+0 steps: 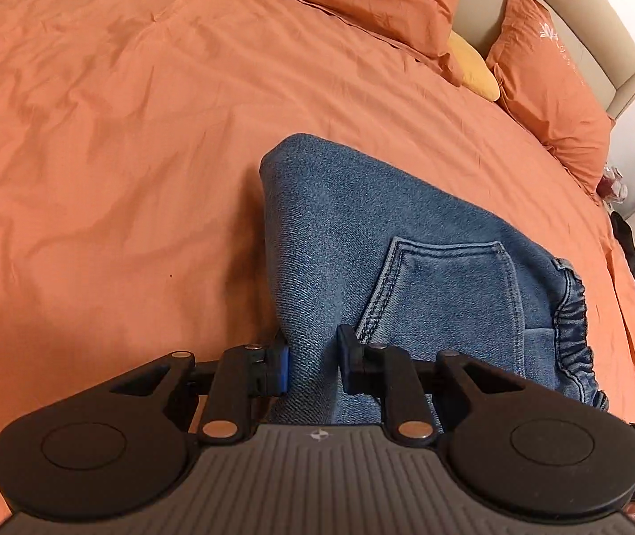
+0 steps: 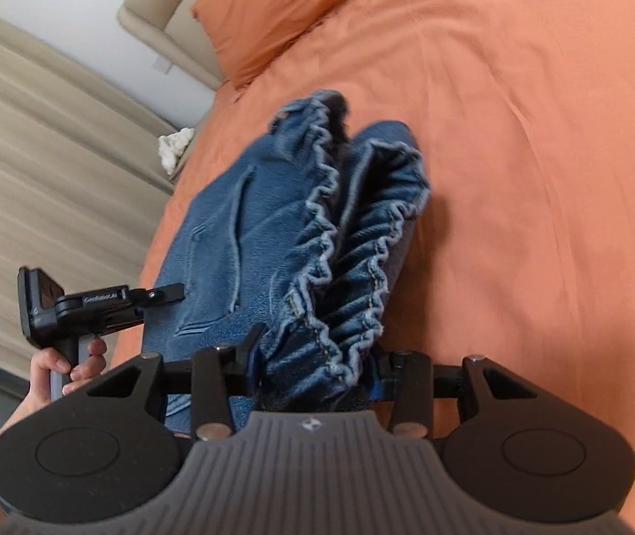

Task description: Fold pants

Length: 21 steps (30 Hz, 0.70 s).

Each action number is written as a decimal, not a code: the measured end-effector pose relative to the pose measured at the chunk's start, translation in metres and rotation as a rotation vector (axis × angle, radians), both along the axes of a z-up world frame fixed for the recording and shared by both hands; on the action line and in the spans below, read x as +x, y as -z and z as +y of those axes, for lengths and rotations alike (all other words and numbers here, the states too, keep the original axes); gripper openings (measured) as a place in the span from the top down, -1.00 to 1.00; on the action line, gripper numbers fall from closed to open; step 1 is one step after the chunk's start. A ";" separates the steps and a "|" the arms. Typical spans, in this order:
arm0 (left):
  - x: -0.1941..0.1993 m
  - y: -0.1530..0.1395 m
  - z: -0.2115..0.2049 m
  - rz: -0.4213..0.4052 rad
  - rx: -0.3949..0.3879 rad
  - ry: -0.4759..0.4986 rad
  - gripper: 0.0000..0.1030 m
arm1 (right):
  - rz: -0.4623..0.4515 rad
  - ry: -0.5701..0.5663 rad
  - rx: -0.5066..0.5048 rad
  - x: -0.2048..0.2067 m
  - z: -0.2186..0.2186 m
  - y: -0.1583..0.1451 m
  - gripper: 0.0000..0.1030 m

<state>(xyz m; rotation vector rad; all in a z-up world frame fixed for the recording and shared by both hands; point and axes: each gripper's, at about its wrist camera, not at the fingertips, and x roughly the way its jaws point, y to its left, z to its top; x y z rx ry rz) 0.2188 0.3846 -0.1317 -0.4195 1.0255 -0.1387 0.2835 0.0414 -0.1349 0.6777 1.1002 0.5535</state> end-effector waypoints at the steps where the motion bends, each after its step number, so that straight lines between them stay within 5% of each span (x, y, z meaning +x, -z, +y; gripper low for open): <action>1: 0.001 0.002 -0.002 0.005 0.012 0.005 0.54 | 0.010 0.007 -0.008 0.000 0.002 0.003 0.22; 14: 0.013 0.014 -0.020 0.069 0.092 -0.001 0.38 | 0.100 0.078 -0.039 0.002 0.005 0.025 0.10; 18: 0.012 0.009 -0.020 0.096 0.121 -0.060 -0.02 | 0.157 0.088 -0.036 -0.002 -0.005 0.021 -0.01; 21: 0.008 -0.001 -0.019 0.106 0.134 -0.109 -0.08 | 0.156 0.073 -0.070 0.001 -0.005 0.010 -0.26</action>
